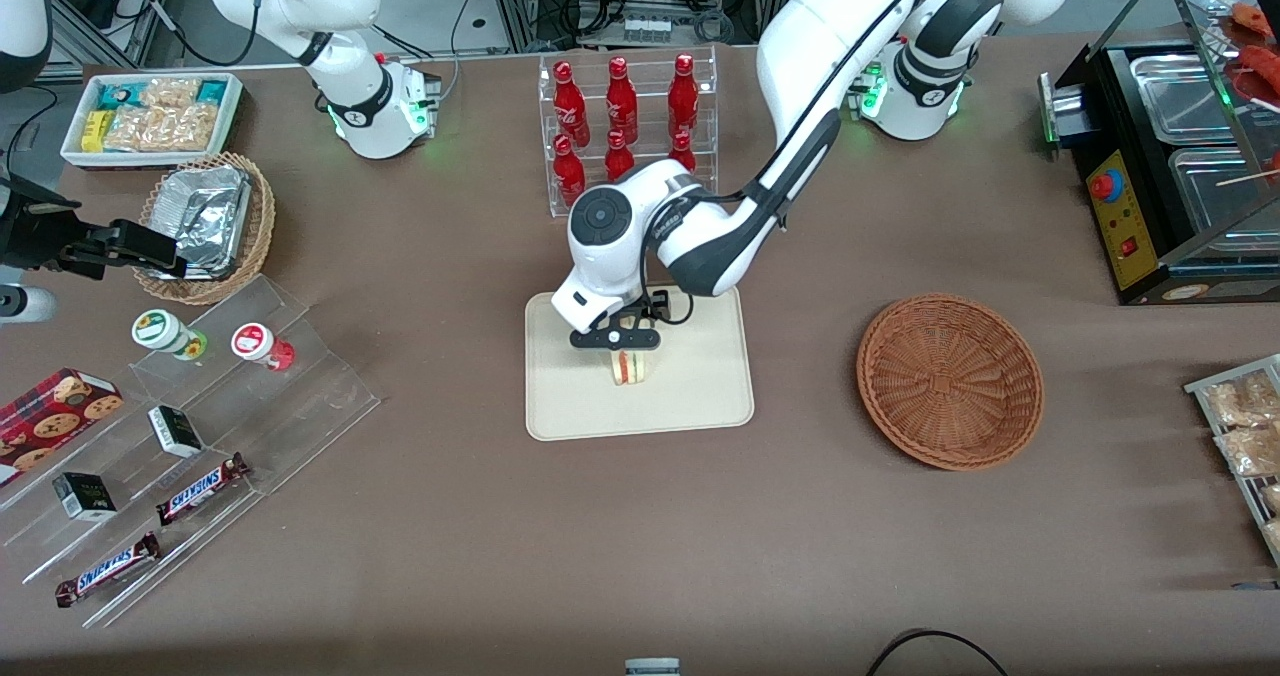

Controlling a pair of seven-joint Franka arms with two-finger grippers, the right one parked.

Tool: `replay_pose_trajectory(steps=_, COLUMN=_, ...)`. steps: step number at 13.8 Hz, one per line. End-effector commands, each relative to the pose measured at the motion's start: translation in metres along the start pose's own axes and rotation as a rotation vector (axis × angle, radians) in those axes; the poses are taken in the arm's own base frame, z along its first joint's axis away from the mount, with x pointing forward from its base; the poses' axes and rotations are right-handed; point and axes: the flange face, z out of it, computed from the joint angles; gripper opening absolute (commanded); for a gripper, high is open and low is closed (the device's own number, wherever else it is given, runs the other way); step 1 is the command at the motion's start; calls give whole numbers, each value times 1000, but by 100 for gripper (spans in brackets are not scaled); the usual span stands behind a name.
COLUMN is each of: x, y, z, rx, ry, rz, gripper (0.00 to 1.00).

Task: Place sandwich from basket to tray
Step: 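Lower the sandwich onto the tray and open the left gripper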

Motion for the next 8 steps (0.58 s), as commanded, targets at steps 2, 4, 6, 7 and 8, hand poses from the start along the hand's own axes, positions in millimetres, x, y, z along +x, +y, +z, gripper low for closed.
replay_pose_trajectory(steps=2, x=19, y=-38, z=-78, rx=31, ry=34, rz=-96, gripper=99)
replay_pose_trajectory(steps=4, x=32, y=-67, z=-117, rx=39, ry=46, rz=-139, gripper=99)
replay_pose_trajectory(steps=6, x=43, y=-100, z=-150, rx=65, ry=44, rz=-173, gripper=99)
replay_pose_trajectory(steps=7, x=51, y=-121, z=-166, rx=65, ry=52, rz=-202, gripper=99)
replay_pose_trajectory(steps=8, x=54, y=-136, z=-174, rx=71, ry=56, rz=-214, gripper=99)
